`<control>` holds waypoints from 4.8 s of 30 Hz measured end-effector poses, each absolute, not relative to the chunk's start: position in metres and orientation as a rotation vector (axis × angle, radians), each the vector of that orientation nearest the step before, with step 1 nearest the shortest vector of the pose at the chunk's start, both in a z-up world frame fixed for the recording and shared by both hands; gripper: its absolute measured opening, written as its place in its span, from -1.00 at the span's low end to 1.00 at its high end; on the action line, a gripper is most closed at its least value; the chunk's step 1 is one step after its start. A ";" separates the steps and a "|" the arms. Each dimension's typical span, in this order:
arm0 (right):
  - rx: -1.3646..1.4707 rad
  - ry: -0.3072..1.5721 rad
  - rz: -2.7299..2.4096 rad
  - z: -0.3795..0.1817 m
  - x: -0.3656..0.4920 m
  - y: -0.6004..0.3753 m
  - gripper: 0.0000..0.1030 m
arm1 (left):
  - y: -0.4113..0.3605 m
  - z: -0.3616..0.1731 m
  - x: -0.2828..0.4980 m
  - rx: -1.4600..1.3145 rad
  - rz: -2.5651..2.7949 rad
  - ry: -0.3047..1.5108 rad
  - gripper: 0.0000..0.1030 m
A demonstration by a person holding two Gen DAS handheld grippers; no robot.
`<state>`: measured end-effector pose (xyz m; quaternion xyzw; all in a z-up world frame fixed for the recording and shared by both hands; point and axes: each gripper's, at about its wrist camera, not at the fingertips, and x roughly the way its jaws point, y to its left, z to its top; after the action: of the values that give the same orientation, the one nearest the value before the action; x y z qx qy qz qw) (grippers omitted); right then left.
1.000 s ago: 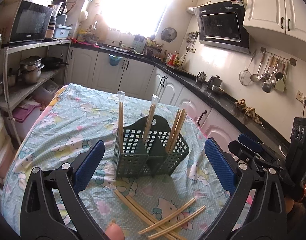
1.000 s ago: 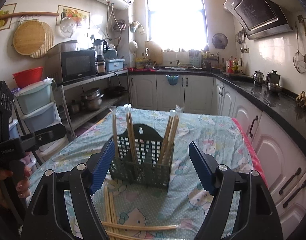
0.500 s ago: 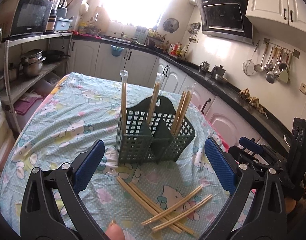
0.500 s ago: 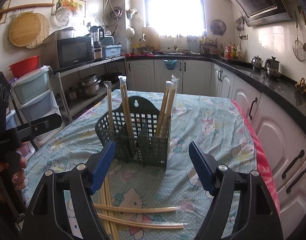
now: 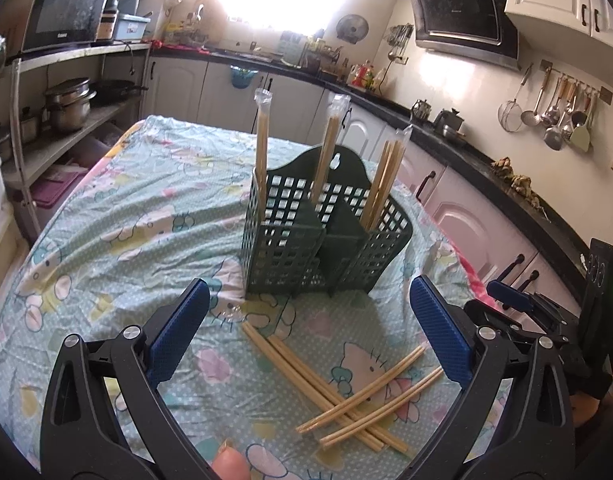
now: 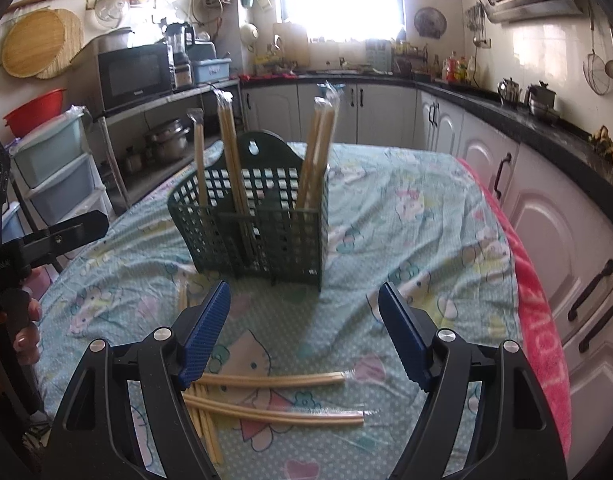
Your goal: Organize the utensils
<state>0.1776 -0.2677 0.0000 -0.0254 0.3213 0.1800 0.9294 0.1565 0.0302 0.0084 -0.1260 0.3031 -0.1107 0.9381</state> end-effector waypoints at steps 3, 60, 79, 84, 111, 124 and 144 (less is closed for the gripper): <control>-0.047 0.698 0.362 -0.010 0.178 -0.269 0.43 | 0.030 0.000 0.157 -0.255 -0.221 0.639 0.79; 0.300 1.078 0.270 -0.096 0.248 -0.284 -0.66 | 0.071 -0.111 0.254 -0.565 -0.135 1.017 -0.83; 0.250 0.948 0.438 -0.040 0.233 -0.252 -0.80 | 0.112 -0.080 0.231 -0.600 -0.124 0.925 -0.95; 0.190 0.904 0.482 -0.023 0.225 -0.236 -0.82 | 0.112 -0.061 0.220 -0.573 -0.137 0.879 -0.96; 0.085 0.724 0.614 0.050 0.199 -0.201 -0.88 | 0.070 0.048 0.181 -0.468 -0.315 0.653 -0.98; 0.066 0.580 0.619 0.100 0.197 -0.206 -0.88 | 0.049 0.093 0.177 -0.422 -0.388 0.566 -0.98; 0.070 0.402 0.606 0.170 0.202 -0.218 -0.88 | 0.026 0.176 0.184 -0.339 -0.422 0.411 -0.98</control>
<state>0.2019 -0.2176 0.1702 0.0341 0.1965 0.2962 0.9341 0.1843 0.0258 0.1764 -0.1663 0.2013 -0.2072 0.9428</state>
